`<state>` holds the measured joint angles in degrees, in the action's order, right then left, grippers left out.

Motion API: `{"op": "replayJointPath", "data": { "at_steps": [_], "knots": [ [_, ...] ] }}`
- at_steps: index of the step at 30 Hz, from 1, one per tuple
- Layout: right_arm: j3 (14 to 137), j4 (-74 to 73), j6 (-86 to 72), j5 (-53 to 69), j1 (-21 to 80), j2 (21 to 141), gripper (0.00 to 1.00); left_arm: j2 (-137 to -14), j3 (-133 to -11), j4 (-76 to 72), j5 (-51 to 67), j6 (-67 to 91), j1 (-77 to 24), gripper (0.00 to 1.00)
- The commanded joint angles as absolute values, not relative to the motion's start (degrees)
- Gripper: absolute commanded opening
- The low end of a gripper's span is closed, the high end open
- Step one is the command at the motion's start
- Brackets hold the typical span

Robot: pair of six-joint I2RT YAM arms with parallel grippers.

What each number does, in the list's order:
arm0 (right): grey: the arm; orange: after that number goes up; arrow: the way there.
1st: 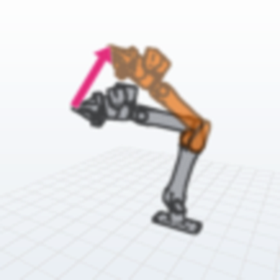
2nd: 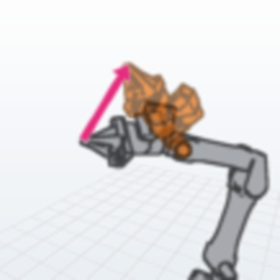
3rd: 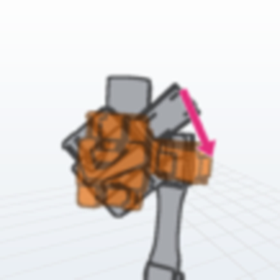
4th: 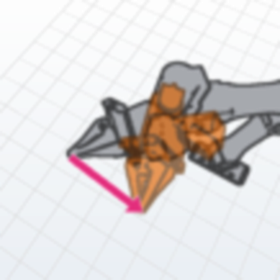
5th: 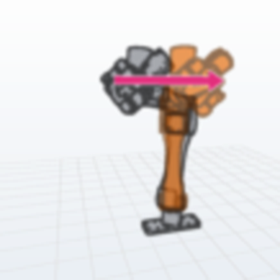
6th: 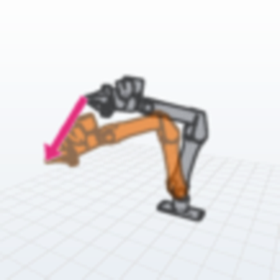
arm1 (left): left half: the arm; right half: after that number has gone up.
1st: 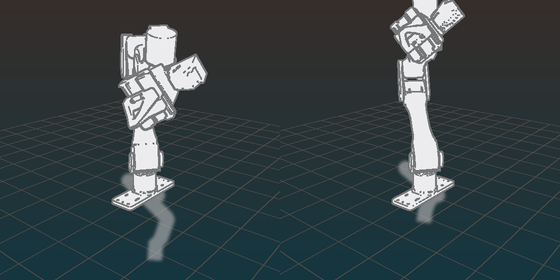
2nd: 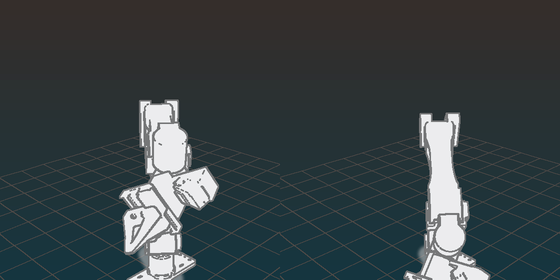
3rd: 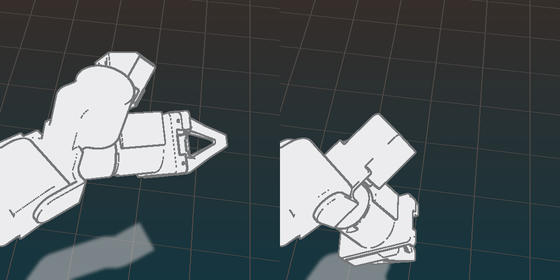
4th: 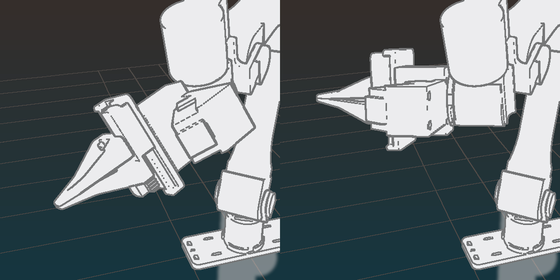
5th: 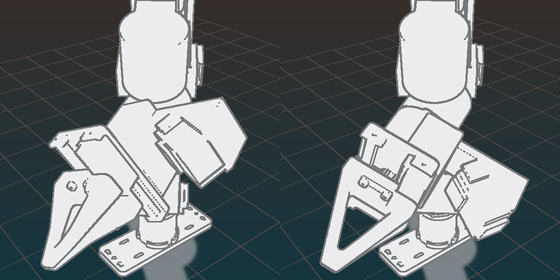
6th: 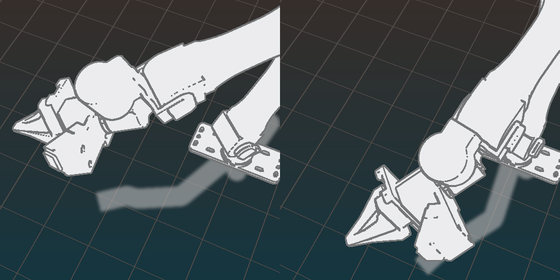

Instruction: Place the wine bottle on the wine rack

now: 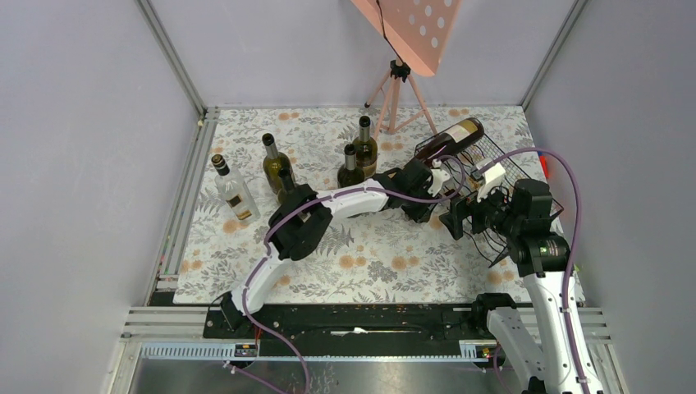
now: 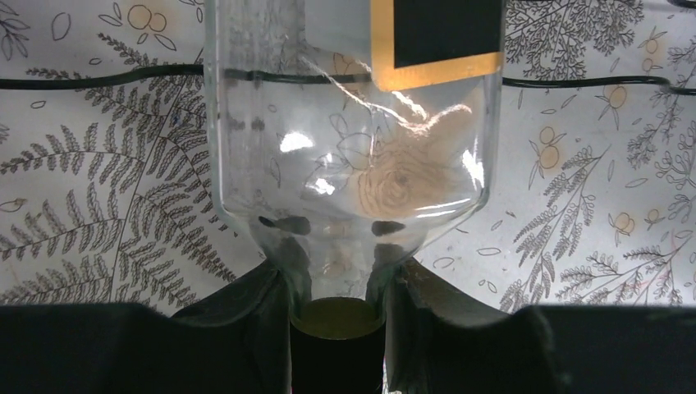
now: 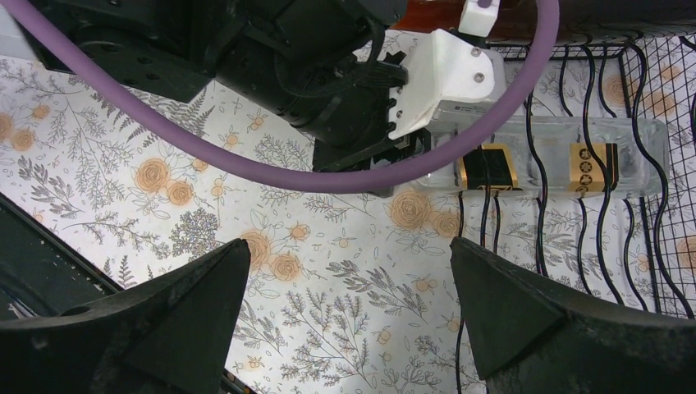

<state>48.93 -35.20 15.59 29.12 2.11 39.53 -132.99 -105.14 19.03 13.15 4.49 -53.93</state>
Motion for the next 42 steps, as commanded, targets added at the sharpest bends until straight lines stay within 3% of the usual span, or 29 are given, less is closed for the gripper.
{"op": "replayJointPath", "data": {
  "at_steps": [1,6,15,25,30,42],
  "knots": [
    [49.40,-32.75,15.16,28.89,1.71,38.93,1.00,-131.89,-111.08,7.28,15.54,3.34,-53.79,0.02],
    [49.24,-32.70,15.34,28.99,1.62,38.84,1.00,-132.75,-111.27,7.56,14.49,3.36,-53.81,0.16],
    [48.88,-32.81,15.65,29.71,1.59,38.98,1.00,-133.23,-112.77,9.52,11.78,2.58,-53.79,0.52],
    [48.93,-32.82,15.82,30.33,1.57,39.11,1.00,-130.38,-109.91,11.96,11.20,2.61,-53.71,0.85],
    [48.91,-32.86,15.91,30.54,1.50,39.11,1.00,-127.04,-105.15,12.57,12.34,3.53,-53.82,0.91],
    [48.89,-32.86,16.08,30.61,1.58,38.72,0.99,-117.76,-95.63,16.39,12.95,4.75,-55.54,0.96]
  ]
}}
